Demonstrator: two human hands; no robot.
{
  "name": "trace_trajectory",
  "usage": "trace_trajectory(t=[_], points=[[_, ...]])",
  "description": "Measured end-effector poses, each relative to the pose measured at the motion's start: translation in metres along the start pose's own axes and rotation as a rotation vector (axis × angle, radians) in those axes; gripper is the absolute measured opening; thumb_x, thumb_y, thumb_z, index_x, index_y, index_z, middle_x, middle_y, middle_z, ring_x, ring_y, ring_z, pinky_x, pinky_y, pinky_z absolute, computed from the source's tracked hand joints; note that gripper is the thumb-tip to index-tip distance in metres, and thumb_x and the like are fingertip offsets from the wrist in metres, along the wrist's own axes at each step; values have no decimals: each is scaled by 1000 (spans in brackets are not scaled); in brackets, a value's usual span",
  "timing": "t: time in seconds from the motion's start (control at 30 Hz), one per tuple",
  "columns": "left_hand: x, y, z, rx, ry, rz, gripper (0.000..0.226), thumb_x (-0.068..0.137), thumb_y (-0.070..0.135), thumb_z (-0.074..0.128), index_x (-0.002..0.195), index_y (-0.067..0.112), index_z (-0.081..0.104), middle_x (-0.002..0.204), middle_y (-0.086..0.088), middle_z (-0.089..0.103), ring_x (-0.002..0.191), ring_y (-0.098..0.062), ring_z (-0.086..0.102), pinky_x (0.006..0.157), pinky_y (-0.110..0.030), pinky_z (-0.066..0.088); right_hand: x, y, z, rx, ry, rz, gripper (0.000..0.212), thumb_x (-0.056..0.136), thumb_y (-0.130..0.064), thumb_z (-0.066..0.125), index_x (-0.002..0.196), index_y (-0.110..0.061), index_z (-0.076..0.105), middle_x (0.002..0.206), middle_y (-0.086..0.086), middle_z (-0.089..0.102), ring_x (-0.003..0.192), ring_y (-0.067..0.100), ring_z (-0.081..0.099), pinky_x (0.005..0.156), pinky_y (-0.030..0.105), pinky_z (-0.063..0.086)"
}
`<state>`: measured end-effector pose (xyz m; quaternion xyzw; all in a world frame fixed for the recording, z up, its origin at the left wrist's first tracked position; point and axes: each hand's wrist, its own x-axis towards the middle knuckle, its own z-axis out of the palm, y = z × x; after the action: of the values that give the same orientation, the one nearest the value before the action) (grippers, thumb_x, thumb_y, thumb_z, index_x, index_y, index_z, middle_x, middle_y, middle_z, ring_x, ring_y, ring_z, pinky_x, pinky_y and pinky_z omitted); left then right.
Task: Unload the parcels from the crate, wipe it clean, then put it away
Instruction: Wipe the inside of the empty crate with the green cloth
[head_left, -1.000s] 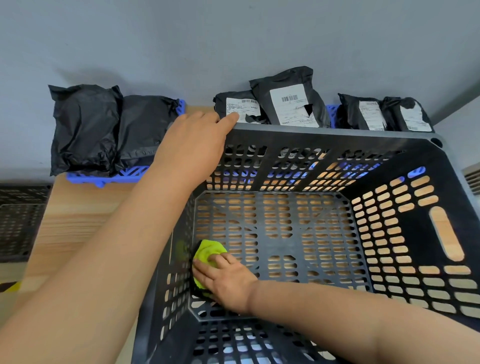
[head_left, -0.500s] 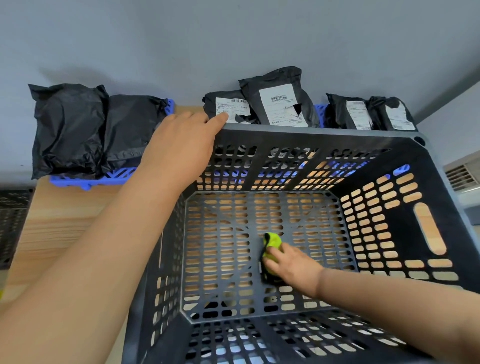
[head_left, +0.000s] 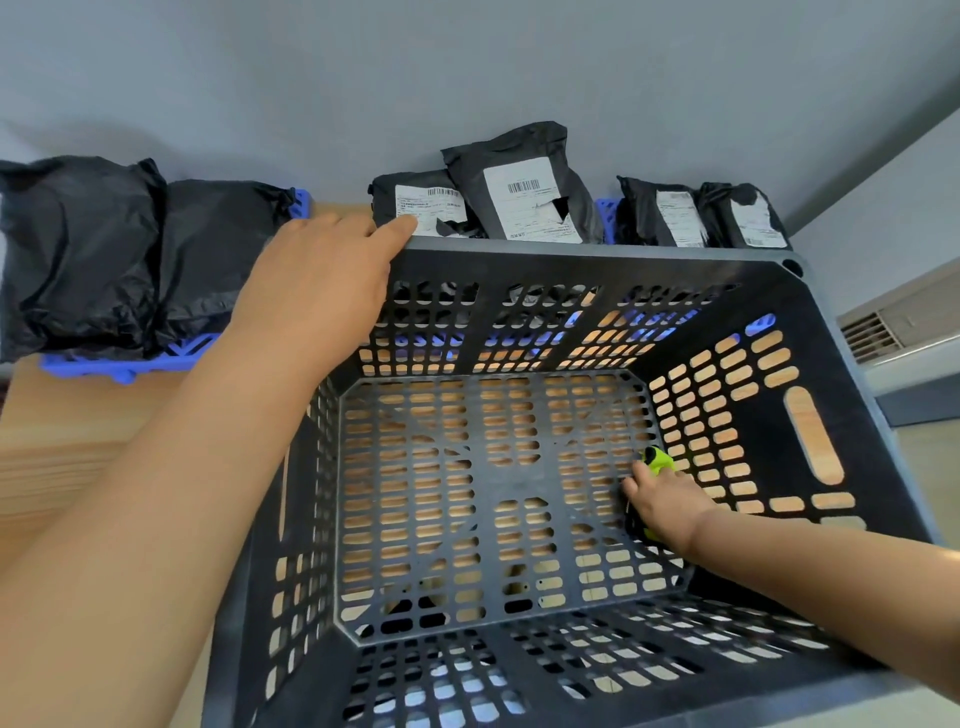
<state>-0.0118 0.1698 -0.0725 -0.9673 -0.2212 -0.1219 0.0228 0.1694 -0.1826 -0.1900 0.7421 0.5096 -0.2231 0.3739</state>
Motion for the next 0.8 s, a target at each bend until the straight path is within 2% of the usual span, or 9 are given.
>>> trace_trajectory(t=[0.1,0.27,0.37,0.47,0.67,0.73,0.8], points=[[-1,0,1,0,3,-1,47,96,15,41,142,19,35,114,-14,61,98,-34,55,81,-47,46,2,-7,-3,126,2,-44,57,79,2,61,129,-9,38,131,12,36,103,28,55,82,36,48],[-1,-1,1,-4,17,1,47,96,15,40,143,19,35,113,-13,61,97,-33,55,81,-46,45,-1,-59,-11,277,110,-338,53,78,8,57,128,-5,42,136,14,36,106,28,51,95,39,44],[-1,1,0,-4,16,-2,47,97,15,39,144,19,33,114,-13,60,100,-33,55,82,-46,44,5,-104,-35,285,207,-502,40,82,7,53,121,0,47,127,17,40,102,32,50,93,43,43],[-1,1,0,0,12,-1,47,97,15,39,144,19,33,114,-14,60,99,-33,55,82,-46,44,19,-150,-58,275,296,-647,35,80,9,55,115,5,51,116,23,46,95,36,50,88,47,44],[0,0,2,4,1,-12,49,96,13,40,144,21,32,115,-13,59,101,-32,53,83,-45,43,36,-224,-92,348,396,-780,31,76,10,61,106,6,55,105,23,49,92,38,50,78,45,48],[0,-1,2,13,1,-12,49,97,13,40,144,21,31,117,-13,59,102,-32,53,84,-45,43,36,-238,-99,360,396,-824,27,79,9,59,106,10,55,106,28,50,94,42,49,80,49,47],[0,-1,3,13,3,-10,49,97,13,39,144,20,31,117,-14,59,102,-33,53,84,-45,43,36,-239,-100,340,361,-837,34,83,-1,62,113,12,52,114,30,48,101,43,46,88,51,42]])
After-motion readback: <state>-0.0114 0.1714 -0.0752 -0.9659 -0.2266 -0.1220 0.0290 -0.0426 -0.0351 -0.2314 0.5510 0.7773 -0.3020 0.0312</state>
